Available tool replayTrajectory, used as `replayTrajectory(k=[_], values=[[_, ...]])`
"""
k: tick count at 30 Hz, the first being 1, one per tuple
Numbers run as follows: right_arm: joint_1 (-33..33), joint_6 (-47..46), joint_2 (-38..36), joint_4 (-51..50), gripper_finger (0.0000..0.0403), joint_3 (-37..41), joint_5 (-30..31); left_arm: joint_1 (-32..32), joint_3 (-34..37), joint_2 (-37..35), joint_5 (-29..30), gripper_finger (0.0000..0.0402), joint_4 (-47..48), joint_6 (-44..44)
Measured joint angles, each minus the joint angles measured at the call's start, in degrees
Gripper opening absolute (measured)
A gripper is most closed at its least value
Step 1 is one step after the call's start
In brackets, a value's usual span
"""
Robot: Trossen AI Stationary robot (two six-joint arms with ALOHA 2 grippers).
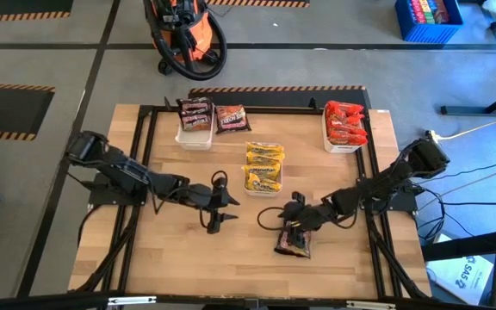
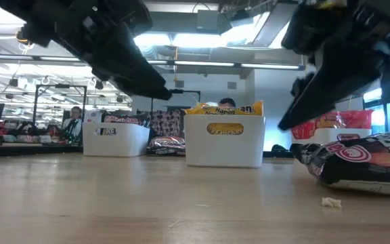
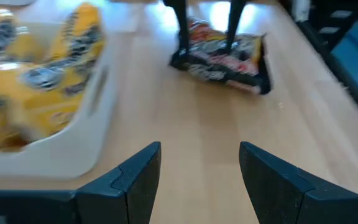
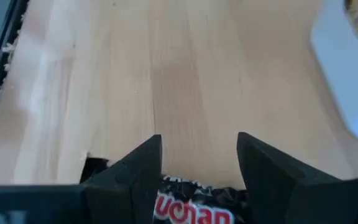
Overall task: Sort Maruchan noodles
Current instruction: Put the black noodle pack into the white left bin
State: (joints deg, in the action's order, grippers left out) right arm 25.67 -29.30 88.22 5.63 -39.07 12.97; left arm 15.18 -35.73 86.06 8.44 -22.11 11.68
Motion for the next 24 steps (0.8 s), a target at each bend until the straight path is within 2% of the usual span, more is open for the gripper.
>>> replayTrajectory(k=[2,5,10,13,17,21,24], values=[[0.2,1.2,-1.6,-4.1,0.0193,-1.8,-1.0,0.0,0.0,2.3,-2.2,0.0211,-3.8,0.0],[1.2,-0.5,-4.7,-16.6,0.0193,-4.4,-4.9,0.0,0.0,5.2,-5.1,0.0211,-7.4,0.3],[5.4,-13.1,-7.3,-31.2,0.0193,-5.6,-13.0,0.0,0.0,6.7,-5.5,0.0211,-7.2,0.8],[8.6,-19.9,-6.8,-36.3,0.0193,-4.8,-13.2,0.0,0.0,6.7,-5.5,0.0211,-7.2,1.7],[10.0,-23.9,-4.7,-33.8,0.0193,-3.2,-11.5,0.0,0.0,6.7,-5.2,0.0211,-7.6,1.7],[9.8,-19.9,-1.2,-22.3,0.0193,-3.1,-10.8,0.0,0.0,6.7,-5.2,0.0211,-7.4,1.9],[8.5,-16.9,2.4,-12.3,0.0193,-3.2,-9.8,0.3,0.0,6.7,-5.2,0.0211,-7.4,6.4]])
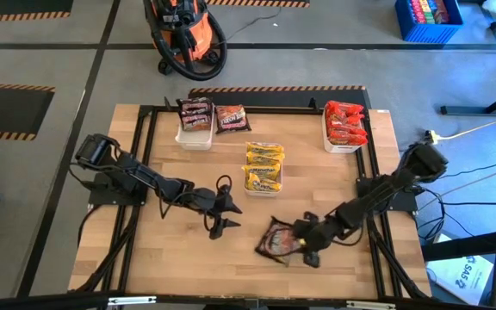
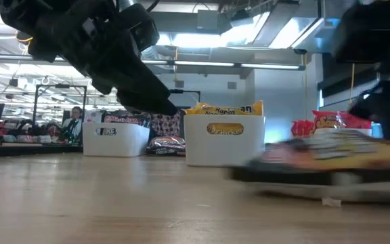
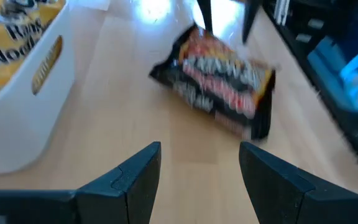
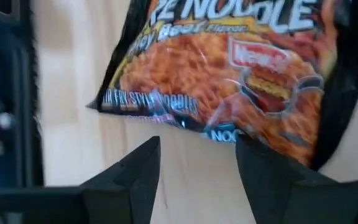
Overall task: Sort Maruchan noodles
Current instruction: Put the black noodle pack into the white left bin
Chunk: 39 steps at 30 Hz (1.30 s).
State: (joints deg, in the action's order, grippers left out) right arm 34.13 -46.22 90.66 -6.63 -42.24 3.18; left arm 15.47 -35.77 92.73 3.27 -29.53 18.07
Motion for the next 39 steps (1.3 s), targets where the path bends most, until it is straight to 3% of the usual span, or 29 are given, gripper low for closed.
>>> replayTrajectory(k=[6,10,19,28,33,39], values=[[-4.8,1.8,8.1,21.1,0.0193,-0.1,2.8,0.8,-0.9,-0.3,-2.7,0.0211,0.5,6.0],[-8.3,7.5,12.5,26.5,0.0193,-2.6,2.3,3.1,-1.1,-0.3,-2.8,0.0211,0.6,7.1],[-10.1,22.0,13.6,22.3,0.0193,-10.6,5.6,10.3,-1.1,1.8,1.9,0.0211,0.0,7.1],[-9.7,19.5,13.6,6.8,0.0193,-14.0,5.0,13.4,-1.1,7.6,2.3,0.0211,0.3,10.1],[-8.1,15.0,16.7,8.8,0.0193,-13.9,-5.7,12.1,-1.1,8.9,12.6,0.0211,0.4,10.2],[-7.8,16.7,21.8,20.2,0.0193,-13.9,-7.8,8.5,-1.1,8.9,26.0,0.0211,-0.2,11.4]])
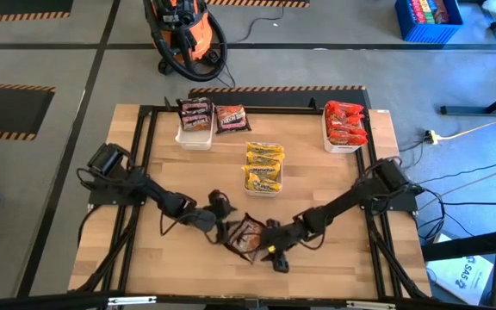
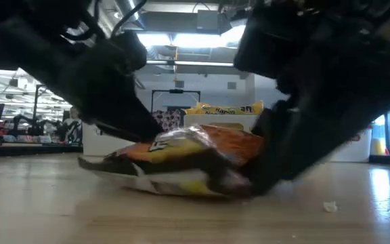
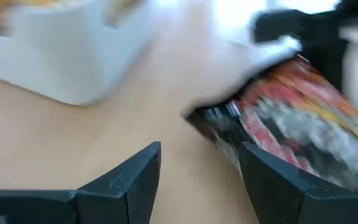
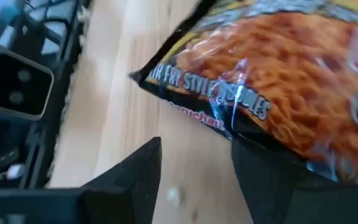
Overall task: Sort Maruchan noodles
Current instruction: Put the black noodle pack into the white left bin
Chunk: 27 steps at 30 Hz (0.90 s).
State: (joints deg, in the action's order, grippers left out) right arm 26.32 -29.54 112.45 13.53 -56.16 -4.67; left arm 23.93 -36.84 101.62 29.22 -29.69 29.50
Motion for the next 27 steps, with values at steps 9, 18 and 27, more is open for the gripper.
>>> replayTrajectory(k=[9,18,27], values=[[-0.8,5.9,-5.1,-2.1,0.0193,-0.1,2.3,0.2,-0.1,-6.8,1.2,0.0211,8.7,1.4],[-0.9,5.7,-11.8,-21.8,0.0193,0.0,16.3,9.5,-0.1,-8.7,-8.9,0.0211,5.2,1.0],[-0.8,3.0,-5.1,-13.6,0.0193,0.0,13.0,8.3,-0.1,-2.2,-6.9,0.0211,9.3,2.6]])
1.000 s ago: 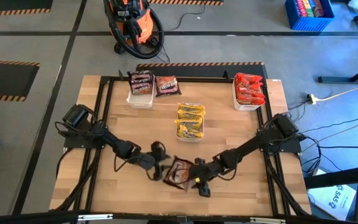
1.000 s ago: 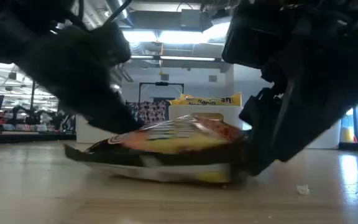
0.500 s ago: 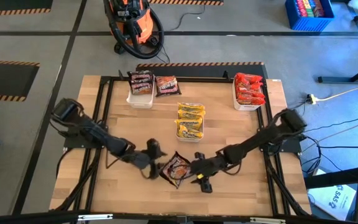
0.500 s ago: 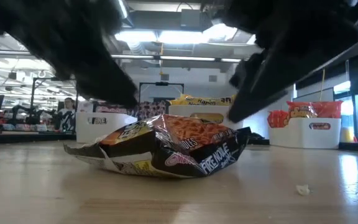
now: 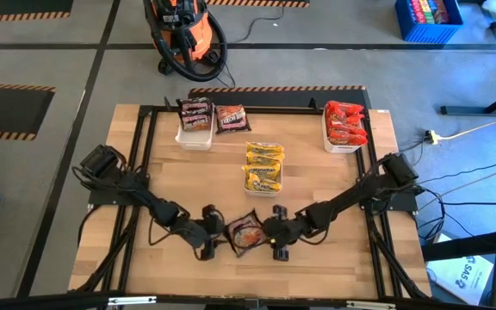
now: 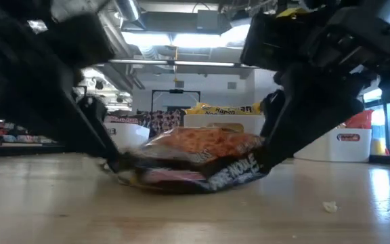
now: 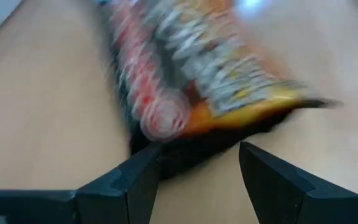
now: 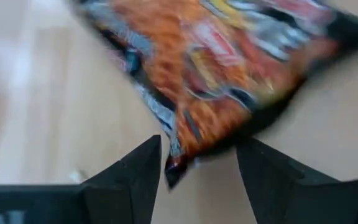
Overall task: Sort Maruchan noodles
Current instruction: Put the black noodle pack into the white left bin
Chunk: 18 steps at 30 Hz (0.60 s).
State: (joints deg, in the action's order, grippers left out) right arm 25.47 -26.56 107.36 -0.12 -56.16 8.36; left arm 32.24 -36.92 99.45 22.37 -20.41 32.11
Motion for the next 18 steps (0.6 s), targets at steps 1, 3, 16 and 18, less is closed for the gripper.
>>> replayTrajectory(k=[1,3,16,18], values=[[0.0,0.1,0.8,2.1,0.0193,0.0,-1.1,-0.4,0.0,-0.2,0.4,0.0211,3.1,1.5],[0.0,1.4,1.8,5.4,0.0193,0.0,-2.0,-1.2,0.1,-1.5,1.0,0.0211,8.0,4.1],[-2.2,6.3,1.4,8.7,0.0193,-0.3,-2.1,0.9,0.1,-16.2,1.2,0.0211,22.2,7.9],[-2.2,6.0,0.4,5.6,0.0193,-0.7,-0.6,0.6,0.1,-17.4,1.9,0.0211,21.3,6.4]])
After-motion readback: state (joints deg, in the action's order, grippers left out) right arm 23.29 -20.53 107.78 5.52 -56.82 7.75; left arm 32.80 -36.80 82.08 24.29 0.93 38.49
